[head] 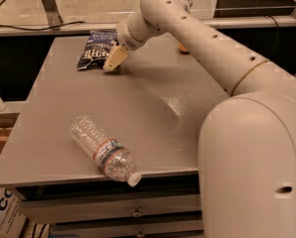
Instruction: Move blue chip bag near water bottle
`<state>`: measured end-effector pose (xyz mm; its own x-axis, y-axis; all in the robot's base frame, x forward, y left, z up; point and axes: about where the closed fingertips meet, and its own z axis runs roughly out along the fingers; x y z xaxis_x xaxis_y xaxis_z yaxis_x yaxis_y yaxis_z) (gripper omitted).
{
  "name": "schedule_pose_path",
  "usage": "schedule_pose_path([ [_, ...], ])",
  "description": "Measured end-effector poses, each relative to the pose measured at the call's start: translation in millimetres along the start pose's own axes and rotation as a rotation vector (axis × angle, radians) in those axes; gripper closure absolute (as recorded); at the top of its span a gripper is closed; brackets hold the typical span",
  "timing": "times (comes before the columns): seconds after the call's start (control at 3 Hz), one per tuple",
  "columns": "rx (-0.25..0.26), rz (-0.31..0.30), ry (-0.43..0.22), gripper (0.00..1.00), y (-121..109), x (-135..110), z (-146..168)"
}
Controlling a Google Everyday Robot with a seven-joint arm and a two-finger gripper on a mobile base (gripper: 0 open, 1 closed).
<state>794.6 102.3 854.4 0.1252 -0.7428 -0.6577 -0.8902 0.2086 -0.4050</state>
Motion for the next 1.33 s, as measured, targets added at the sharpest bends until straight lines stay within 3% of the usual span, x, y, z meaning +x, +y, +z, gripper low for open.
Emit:
schedule_pose_path([
  [0.33, -0.006, 0.02, -0.007, 0.41, 0, -4, 15],
  [0.67, 0.009, 0.029, -0.007, 0.63, -4, -5, 12],
  [1.0, 0.042, 0.032, -0.015, 0.87, -9, -7, -8],
  [1.33, 0.081, 0.016, -0.041, 1.0, -8, -17, -46],
])
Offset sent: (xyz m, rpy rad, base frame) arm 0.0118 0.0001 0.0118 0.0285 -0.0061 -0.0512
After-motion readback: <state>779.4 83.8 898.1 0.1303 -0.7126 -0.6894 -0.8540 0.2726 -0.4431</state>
